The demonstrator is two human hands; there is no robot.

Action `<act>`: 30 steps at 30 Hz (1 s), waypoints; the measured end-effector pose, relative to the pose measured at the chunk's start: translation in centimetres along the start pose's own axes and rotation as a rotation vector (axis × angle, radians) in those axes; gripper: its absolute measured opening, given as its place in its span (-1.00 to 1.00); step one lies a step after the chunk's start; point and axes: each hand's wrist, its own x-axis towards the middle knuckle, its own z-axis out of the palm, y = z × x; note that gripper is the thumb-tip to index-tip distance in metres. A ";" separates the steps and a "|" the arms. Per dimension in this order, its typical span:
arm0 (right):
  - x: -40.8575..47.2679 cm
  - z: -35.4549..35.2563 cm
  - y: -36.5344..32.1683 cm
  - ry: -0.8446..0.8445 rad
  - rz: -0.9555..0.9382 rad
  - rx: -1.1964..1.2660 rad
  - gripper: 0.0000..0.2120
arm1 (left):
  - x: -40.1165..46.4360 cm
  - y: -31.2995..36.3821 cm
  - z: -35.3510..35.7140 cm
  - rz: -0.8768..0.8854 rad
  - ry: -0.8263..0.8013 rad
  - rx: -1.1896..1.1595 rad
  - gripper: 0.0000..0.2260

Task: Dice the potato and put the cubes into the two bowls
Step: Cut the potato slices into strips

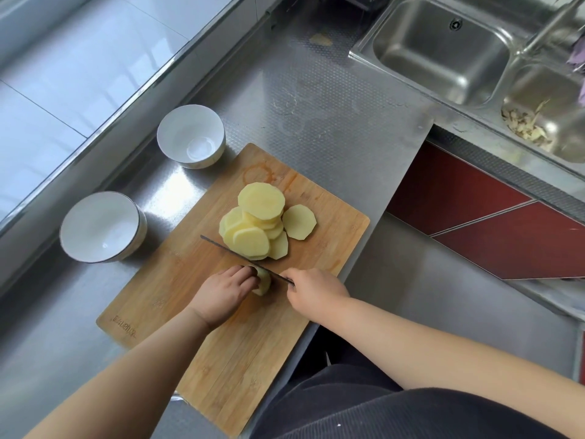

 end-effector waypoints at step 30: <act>-2.0 -1.3 -1.2 -0.030 0.001 -0.059 -0.65 | -0.8 0.0 1.4 -0.116 0.005 -0.133 -0.58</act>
